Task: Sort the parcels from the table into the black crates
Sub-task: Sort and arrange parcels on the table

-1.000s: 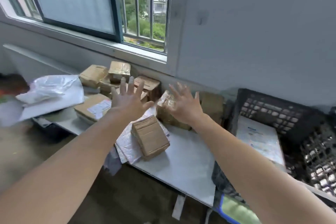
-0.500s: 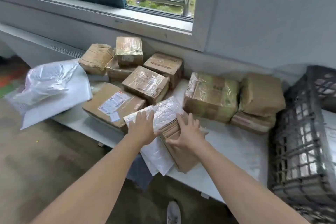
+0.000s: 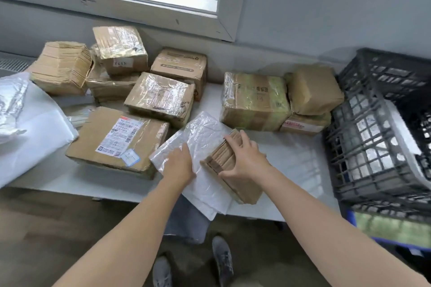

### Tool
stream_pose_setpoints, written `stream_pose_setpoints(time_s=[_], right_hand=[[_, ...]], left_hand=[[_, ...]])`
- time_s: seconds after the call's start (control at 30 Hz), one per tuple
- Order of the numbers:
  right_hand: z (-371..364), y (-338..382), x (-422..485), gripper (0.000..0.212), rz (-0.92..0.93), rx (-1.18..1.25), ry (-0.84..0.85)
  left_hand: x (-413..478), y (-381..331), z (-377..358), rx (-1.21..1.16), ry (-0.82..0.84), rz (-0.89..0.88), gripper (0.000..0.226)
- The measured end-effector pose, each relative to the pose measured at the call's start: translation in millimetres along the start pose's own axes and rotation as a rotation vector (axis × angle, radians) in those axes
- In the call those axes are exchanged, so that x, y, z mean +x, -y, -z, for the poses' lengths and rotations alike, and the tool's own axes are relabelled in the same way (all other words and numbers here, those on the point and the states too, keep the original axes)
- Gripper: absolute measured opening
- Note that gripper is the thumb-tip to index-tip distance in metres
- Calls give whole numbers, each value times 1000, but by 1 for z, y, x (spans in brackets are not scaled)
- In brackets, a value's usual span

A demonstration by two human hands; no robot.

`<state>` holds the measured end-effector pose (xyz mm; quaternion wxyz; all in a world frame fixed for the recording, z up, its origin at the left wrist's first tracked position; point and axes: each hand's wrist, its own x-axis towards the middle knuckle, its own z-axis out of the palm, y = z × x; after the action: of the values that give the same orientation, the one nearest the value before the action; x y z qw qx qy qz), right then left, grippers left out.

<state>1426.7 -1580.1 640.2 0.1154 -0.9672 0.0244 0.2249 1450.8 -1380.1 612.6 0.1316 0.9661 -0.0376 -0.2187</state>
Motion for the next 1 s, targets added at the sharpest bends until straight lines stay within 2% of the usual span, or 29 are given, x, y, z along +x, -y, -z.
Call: stream_pose_setpoints(time_s=[0.1, 0.17, 0.27, 0.43, 0.63, 0.77, 0.9, 1.0], right_hand=[[2, 1, -9, 114, -8, 8, -49], [4, 4, -14, 113, -19, 12, -91], [7, 6, -19, 113, -36, 30, -159], [7, 12, -17, 115, 5, -10, -132], [-5, 22, -15, 114, 51, 6, -64], [13, 28, -20, 90, 19, 340, -135], [53, 38, -23, 70, -34, 912, -338], [82, 46, -26, 59, -92, 1313, -435]], left_hand=[[4, 7, 9, -124, -74, -38, 31], [6, 15, 21, -192, -125, -87, 9], [7, 29, 48, -352, -250, -84, 7], [0, 44, 101, -511, -450, -14, 12], [-18, 34, 135, -763, -571, -115, 9], [-23, 20, 144, -913, -595, -106, 11], [-23, 3, 152, -1074, -602, -71, 16], [-22, -8, 155, -1081, -589, -97, 17]])
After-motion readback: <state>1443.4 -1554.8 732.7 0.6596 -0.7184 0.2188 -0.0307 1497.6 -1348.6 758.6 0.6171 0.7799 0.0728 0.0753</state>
